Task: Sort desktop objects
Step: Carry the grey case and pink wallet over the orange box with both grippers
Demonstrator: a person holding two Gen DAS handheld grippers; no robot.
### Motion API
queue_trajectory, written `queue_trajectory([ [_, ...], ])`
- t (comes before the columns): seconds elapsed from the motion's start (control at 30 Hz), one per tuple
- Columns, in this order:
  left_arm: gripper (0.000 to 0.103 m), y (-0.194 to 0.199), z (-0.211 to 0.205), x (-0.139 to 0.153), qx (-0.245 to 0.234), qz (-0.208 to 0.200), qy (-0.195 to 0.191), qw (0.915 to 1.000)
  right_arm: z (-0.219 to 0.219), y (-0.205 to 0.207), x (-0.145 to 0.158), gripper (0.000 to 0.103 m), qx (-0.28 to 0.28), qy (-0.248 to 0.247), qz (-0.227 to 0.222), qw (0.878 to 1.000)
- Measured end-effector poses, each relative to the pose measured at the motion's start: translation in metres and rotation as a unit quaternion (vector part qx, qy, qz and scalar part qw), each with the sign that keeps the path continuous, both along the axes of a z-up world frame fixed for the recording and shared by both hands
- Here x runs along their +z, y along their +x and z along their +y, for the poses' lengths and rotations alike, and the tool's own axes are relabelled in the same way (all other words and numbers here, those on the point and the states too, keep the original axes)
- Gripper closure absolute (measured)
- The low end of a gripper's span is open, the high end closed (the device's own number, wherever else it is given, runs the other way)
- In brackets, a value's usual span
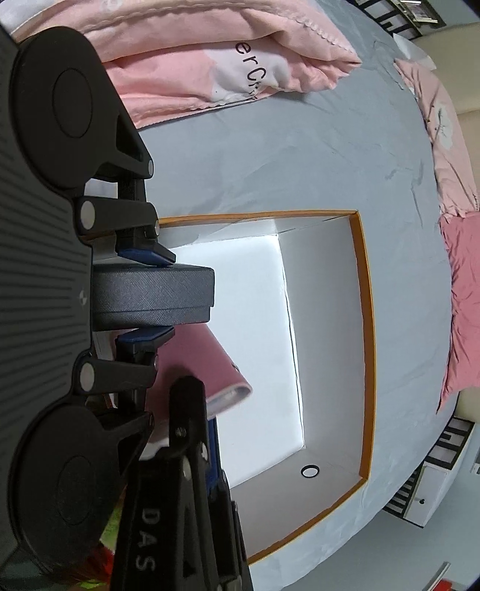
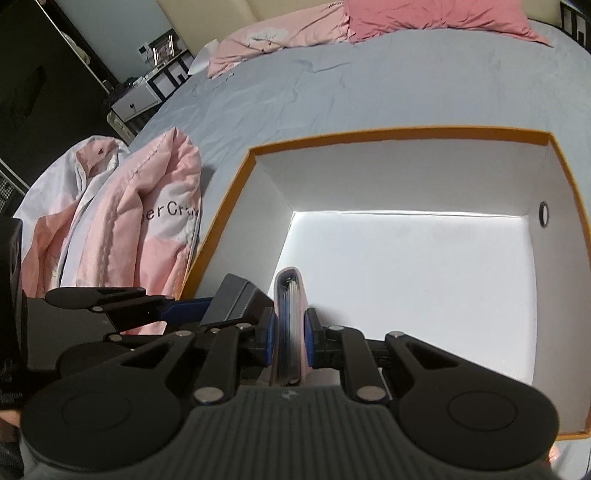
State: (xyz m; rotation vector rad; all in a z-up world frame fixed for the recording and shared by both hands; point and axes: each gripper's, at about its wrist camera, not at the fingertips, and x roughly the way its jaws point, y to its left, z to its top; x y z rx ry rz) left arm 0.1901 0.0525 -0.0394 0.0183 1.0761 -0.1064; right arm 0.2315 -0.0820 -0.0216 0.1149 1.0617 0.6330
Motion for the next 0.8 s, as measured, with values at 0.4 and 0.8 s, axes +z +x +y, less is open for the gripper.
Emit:
queue_trajectory([
  [0.4,0.052,-0.009,0.018,0.005,-0.018,-0.018,-0.074,0.9969,0.012,-0.001,0.0,0.086,0.003,-0.012,0.001,1.0],
  [0.8,0.046,-0.021,0.058,0.021,0.005,-0.059,-0.164,0.9847,0.016,0.006,0.003,0.086,-0.01,-0.026,0.011,1.0],
])
